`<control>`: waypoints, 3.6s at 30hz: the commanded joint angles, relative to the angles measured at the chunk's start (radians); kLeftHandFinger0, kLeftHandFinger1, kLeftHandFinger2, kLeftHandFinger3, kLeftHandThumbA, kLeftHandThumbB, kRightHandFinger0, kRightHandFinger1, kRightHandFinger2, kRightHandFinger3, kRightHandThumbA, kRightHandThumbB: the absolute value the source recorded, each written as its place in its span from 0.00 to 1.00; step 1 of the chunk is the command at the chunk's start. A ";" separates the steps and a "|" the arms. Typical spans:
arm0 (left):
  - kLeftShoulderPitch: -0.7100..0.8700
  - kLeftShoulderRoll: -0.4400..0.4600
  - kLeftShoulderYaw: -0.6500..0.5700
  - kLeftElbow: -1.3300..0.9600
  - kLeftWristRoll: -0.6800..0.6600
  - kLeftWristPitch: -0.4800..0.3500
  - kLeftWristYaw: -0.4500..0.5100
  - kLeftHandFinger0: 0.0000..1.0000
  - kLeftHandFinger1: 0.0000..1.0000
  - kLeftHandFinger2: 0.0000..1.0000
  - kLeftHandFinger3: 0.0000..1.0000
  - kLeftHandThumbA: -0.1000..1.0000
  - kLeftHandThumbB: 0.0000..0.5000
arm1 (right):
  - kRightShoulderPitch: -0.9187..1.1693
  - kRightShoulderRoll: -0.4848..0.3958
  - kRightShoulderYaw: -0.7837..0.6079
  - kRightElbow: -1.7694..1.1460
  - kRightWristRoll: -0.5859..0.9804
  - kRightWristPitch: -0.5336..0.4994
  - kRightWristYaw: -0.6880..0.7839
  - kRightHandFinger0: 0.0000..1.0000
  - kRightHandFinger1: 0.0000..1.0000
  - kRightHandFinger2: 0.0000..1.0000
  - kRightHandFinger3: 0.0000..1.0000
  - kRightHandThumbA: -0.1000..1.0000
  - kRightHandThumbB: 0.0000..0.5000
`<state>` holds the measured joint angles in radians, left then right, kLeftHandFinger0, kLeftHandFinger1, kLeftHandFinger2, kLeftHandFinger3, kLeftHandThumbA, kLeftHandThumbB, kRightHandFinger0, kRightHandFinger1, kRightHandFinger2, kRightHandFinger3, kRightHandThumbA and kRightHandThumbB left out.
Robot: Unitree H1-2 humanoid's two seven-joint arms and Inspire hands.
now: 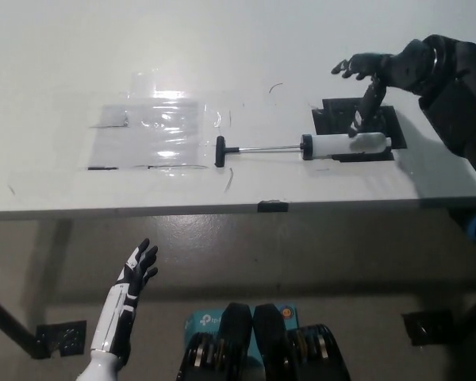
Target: The robot uses right hand to pick up a small white air pumper and uses its left hand to compress it, and then puts it on the desk
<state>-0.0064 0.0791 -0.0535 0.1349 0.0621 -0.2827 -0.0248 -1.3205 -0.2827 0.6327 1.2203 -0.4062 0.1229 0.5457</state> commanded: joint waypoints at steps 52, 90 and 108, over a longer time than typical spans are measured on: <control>-0.026 0.024 0.005 -0.033 -0.020 -0.015 -0.045 1.00 1.00 1.00 1.00 1.00 0.00 | -0.062 0.101 -0.048 0.164 -0.102 -0.019 -0.089 1.00 1.00 1.00 1.00 0.94 0.76; -0.055 0.050 0.014 -0.036 -0.052 0.002 -0.064 1.00 1.00 1.00 1.00 1.00 0.05 | 0.090 0.090 -0.181 0.141 -0.081 -0.252 -0.650 0.07 0.52 0.82 0.78 0.00 0.33; -0.055 0.046 0.016 -0.052 -0.067 0.011 -0.062 1.00 1.00 1.00 1.00 1.00 0.10 | 0.279 -0.057 -0.246 -0.400 -0.072 -0.252 -0.529 0.03 0.44 0.77 0.88 0.00 0.22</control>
<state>-0.0478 0.1161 -0.0487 0.1317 0.0131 -0.2765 -0.0762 -1.0916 -0.2697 0.4041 1.0635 -0.4814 -0.1329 -0.0527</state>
